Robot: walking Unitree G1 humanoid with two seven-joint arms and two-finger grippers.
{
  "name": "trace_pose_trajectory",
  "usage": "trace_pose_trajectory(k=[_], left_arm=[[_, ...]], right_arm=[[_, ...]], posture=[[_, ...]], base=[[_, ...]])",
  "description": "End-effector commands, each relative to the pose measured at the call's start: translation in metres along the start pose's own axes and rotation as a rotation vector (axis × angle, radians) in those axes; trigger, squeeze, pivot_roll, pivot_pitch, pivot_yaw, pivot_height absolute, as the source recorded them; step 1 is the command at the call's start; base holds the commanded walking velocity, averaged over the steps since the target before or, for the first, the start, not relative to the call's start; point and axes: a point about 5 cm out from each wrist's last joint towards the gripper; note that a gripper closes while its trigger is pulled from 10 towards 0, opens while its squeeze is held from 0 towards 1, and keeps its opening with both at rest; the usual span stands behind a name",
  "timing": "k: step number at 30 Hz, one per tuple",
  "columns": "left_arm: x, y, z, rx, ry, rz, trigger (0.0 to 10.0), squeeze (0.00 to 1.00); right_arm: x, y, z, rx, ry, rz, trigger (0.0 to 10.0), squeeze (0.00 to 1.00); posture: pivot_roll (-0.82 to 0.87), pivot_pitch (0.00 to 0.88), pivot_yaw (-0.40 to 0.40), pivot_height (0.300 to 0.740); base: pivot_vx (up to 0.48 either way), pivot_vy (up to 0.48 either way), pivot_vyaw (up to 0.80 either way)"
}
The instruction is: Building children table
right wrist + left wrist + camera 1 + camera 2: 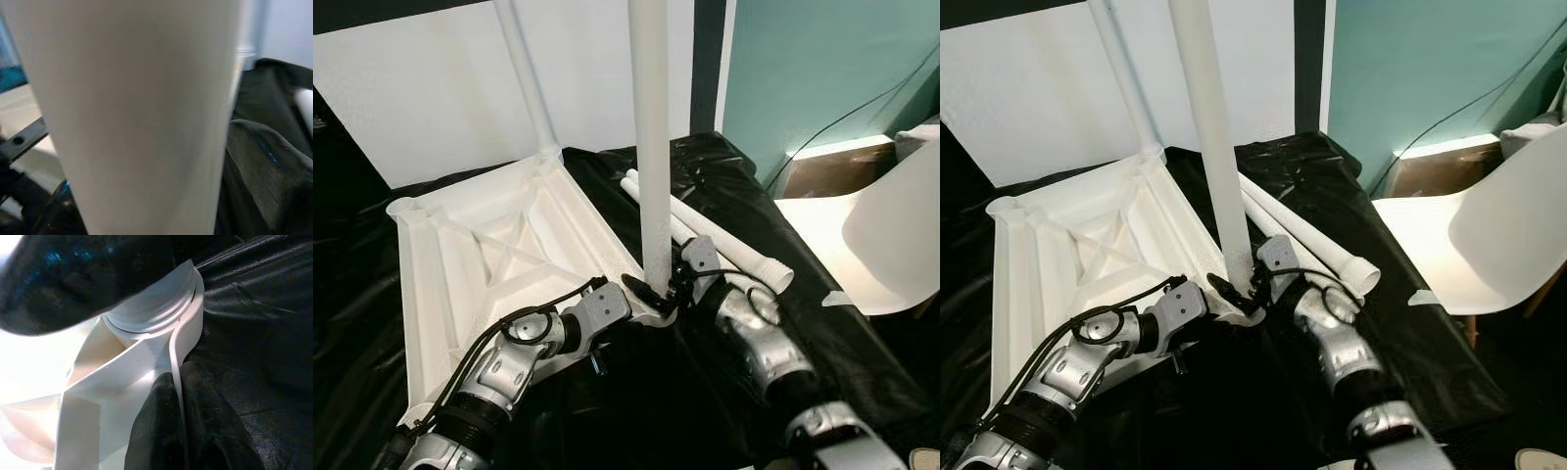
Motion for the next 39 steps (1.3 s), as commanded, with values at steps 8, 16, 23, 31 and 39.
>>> trace_pose_trajectory(k=[8,16,23,31,39], left_arm=[[0.015,-0.032,-0.057,-0.164,0.174,-0.162,10.0,0.0],[0.014,-0.032,-0.056,-0.167,0.17,-0.158,10.0,0.0],[0.015,-0.032,-0.055,-0.162,0.17,-0.159,10.0,0.0],[0.014,-0.034,-0.056,-0.167,0.17,-0.159,10.0,0.0],[0.012,-0.034,-0.058,-0.167,0.181,-0.165,10.0,0.0]], right_arm=[[-0.018,-0.03,-0.001,-0.105,0.051,0.233,6.2,0.0],[-0.026,-0.03,-0.009,-0.074,0.077,0.345,0.0,0.0],[-0.025,-0.022,-0.01,-0.011,0.017,0.188,0.0,0.0],[-0.022,0.032,-0.007,0.15,-0.078,-0.234,0.0,0.0],[-0.019,0.027,-0.008,0.173,-0.049,-0.362,0.0,0.0]], posture=[[0.11,0.0,0.017,0.74],[0.1,0.0,0.016,0.74],[0.11,0.0,0.009,0.74],[0.11,0.0,0.02,0.74],[0.12,0.0,0.024,0.74]], base=[[0.0,0.0,0.0],[0.0,0.0,0.0],[0.0,0.0,0.0],[0.0,0.0,0.0],[0.0,0.0,0.0]])
Point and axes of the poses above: a point about 5 cm out from each wrist's last joint towards the gripper, its own x axis pointing out of the wrist towards the gripper, its own z axis along the axis of the wrist's last joint, y = z × x, and after that the axes turned 14 degrees about -x, right-handed
